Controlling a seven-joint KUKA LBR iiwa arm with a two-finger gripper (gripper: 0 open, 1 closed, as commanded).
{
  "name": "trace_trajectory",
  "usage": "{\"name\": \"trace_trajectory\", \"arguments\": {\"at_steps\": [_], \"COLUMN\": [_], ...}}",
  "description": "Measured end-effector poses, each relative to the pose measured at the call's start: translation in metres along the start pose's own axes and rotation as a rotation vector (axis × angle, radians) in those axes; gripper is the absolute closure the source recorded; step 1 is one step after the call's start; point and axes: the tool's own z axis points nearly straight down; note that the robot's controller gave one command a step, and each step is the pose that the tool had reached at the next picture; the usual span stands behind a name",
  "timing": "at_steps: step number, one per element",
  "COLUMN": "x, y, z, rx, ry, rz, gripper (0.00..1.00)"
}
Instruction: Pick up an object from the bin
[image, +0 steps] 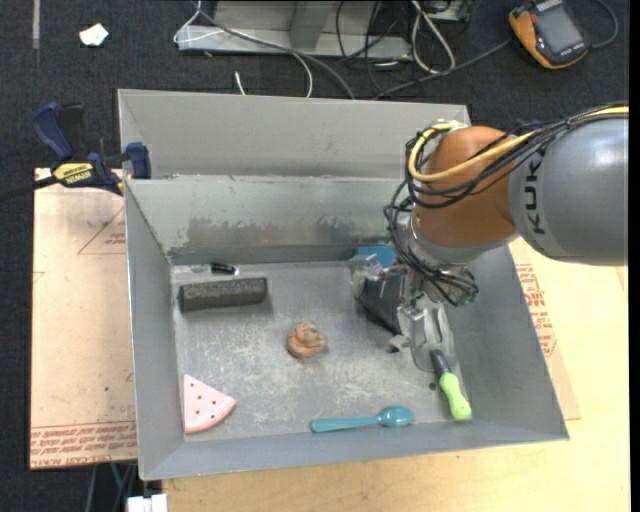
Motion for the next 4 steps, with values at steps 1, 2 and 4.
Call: {"name": "trace_trajectory", "arguments": {"at_steps": [1, 2, 4], "x": [0.0, -0.013, 0.0], "y": [-0.001, -0.021, -0.044], "z": [0.0, -0.003, 0.035], "rx": [0.0, -0.001, 0.005], "ry": [0.0, -0.002, -0.012], "rz": [0.003, -0.213, -0.473], "gripper": [0.0, 0.0, 1.0]}}
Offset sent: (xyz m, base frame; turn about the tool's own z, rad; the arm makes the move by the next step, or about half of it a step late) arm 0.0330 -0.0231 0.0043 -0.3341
